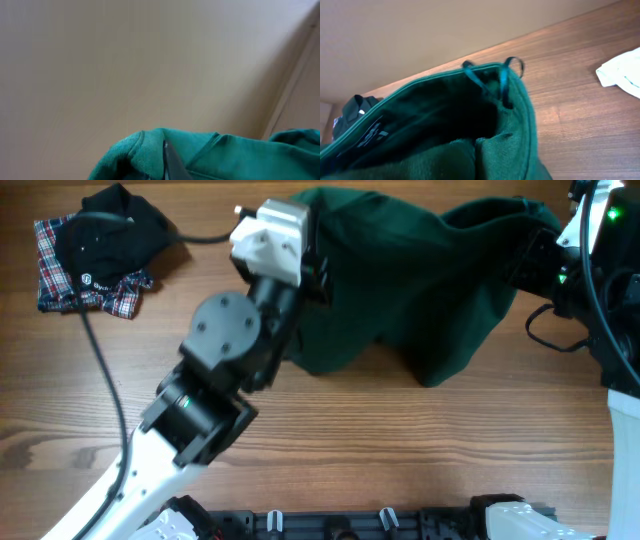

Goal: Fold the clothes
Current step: 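Stretch the green garment between both grippers, right pulling rightward, then lower the stretched green garment flat onto the table with both grippers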

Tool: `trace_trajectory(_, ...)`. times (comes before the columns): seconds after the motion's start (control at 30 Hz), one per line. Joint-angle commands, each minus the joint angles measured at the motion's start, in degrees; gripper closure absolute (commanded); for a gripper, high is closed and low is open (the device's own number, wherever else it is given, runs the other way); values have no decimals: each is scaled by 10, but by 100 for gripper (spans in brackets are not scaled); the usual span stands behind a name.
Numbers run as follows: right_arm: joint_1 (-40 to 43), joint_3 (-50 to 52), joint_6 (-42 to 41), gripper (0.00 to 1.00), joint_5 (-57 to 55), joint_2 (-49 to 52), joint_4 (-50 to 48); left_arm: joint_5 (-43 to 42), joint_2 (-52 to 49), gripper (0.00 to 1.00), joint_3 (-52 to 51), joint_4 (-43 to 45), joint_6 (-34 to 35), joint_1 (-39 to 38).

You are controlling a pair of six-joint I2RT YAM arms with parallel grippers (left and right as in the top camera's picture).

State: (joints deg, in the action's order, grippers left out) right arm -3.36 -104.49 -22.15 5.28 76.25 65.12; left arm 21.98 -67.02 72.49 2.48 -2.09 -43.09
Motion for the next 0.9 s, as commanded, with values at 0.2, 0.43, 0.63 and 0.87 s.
trace_trajectory(0.2,-38,-5,11,96,-1,-73,15,202,64,96,9,-4,-128,-174)
trace_trajectory(0.43,-53,-5,12,96,0,-90,31,382,70,96,11,40,-200,-274)
trace_trajectory(0.63,-53,-5,14,95,-2,-21,5,386,45,96,11,28,-149,-186)
trace_trajectory(0.87,-53,-5,11,96,-21,112,-50,257,-48,95,11,-101,23,-19)
